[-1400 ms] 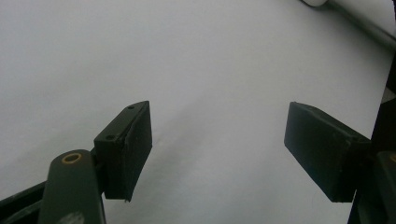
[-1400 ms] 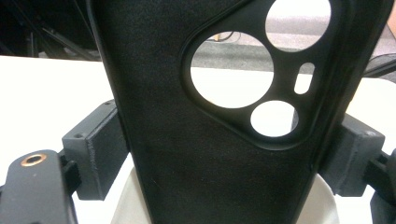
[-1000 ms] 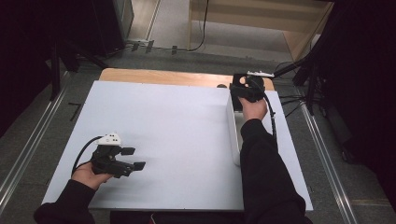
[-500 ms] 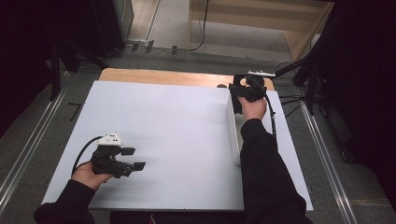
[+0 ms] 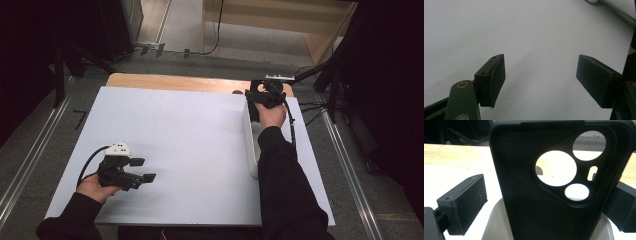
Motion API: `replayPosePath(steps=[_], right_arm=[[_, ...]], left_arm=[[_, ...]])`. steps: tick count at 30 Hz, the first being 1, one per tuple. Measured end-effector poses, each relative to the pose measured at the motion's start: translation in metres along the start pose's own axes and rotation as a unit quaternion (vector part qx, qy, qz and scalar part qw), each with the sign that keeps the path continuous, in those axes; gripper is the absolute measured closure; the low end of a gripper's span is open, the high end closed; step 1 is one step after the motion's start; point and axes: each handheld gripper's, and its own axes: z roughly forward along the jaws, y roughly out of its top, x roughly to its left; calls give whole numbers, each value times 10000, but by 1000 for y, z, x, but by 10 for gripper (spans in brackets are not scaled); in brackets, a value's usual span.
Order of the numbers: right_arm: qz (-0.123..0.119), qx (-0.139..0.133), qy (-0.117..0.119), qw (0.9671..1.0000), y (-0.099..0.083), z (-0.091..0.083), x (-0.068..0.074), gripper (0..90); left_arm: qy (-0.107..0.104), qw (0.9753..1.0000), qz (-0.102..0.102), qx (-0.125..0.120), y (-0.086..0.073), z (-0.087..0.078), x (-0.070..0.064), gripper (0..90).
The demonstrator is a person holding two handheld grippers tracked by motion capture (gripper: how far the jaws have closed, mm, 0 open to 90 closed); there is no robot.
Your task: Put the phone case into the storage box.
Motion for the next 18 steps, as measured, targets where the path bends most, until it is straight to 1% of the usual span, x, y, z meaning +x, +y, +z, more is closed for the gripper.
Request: replayPosePath(steps=[1, 5, 10, 12, 14, 16, 18], right_arm=[[19, 15, 6, 10000, 0, 0, 0, 0], [-46, -14, -7, 10000, 1, 0, 0, 0], [-40, -23, -8, 10000, 2, -2, 1, 0], [-62, -41, 4, 10000, 3, -3, 0, 0], [-36, -59, -20, 10000, 4, -4, 0, 0], [-7, -110, -24, 9999, 5, -6, -1, 0], [-28, -162, -40, 9999, 6, -8, -1, 0]], left_arm=[[-2, 10000, 1, 0, 0, 0, 0, 231], [-2, 10000, 0, 8, 0, 0, 0, 231], [1, 10000, -1, -4, 0, 0, 0, 231], [0, 10000, 2, -1, 0, 0, 0, 231], [-2, 10000, 2, 15, 0, 0, 0, 231], [-5, 10000, 10, 6, 0, 0, 0, 231], [-11, 10000, 10, 21, 0, 0, 0, 231]])
